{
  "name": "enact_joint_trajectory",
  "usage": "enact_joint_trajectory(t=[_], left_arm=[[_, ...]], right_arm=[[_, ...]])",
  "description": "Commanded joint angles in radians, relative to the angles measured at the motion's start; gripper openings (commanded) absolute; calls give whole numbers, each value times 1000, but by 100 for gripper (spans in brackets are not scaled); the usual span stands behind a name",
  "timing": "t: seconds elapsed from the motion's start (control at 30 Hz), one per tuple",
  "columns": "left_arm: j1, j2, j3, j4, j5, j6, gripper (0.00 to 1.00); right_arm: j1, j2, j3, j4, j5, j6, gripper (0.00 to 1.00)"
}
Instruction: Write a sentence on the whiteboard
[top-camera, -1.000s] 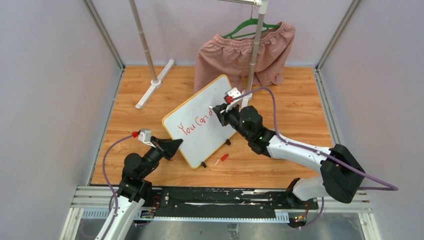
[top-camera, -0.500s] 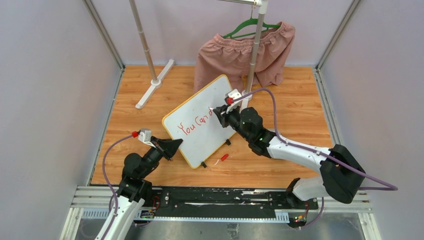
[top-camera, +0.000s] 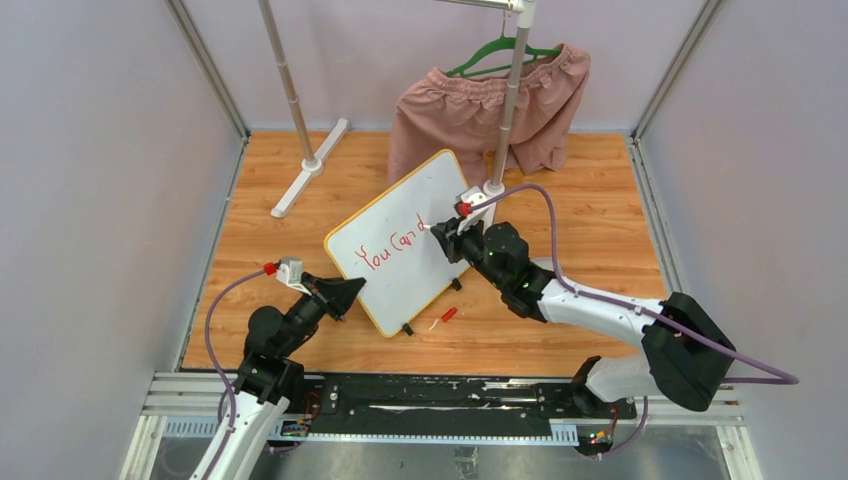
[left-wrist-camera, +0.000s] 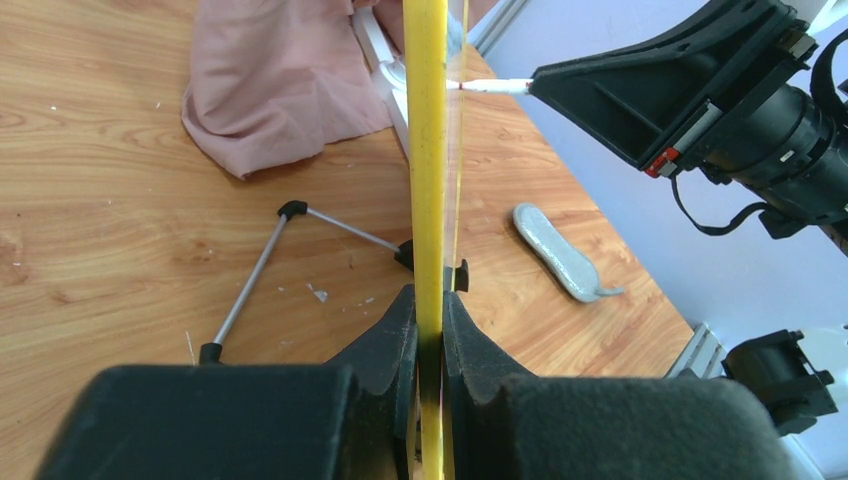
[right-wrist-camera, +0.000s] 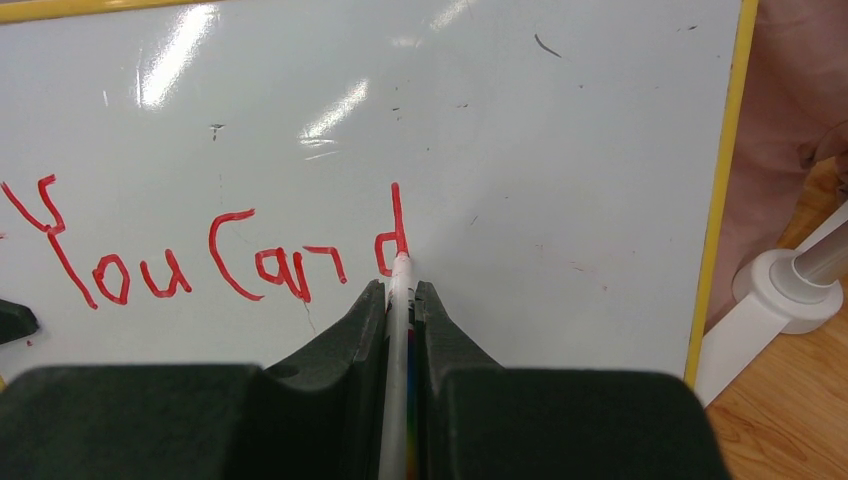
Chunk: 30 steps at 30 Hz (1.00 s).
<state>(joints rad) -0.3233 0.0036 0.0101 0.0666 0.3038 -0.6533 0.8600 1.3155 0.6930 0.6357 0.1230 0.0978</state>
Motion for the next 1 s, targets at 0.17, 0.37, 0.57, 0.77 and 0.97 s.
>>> enact_joint_trajectory(t=[0.17, 0.37, 0.57, 0.77, 0.97], left_arm=[[-10, -63, -77, -71, 12, 60, 0], [-10, -64, -76, -71, 13, 60, 0], [-10, -63, -77, -71, 14, 60, 0], [-10, -65, -77, -71, 15, 60, 0], [-10, -65, -76, -71, 15, 61, 0]], right_arm=[[10, -29, -39, -15, 24, 7, 0], [8, -64, -32, 1, 29, 11, 0], [-1, -70, 3, -8, 29, 2, 0], [-6, -46, 28, -10, 24, 12, 0], [-7, -28, 45, -7, 25, 8, 0]])
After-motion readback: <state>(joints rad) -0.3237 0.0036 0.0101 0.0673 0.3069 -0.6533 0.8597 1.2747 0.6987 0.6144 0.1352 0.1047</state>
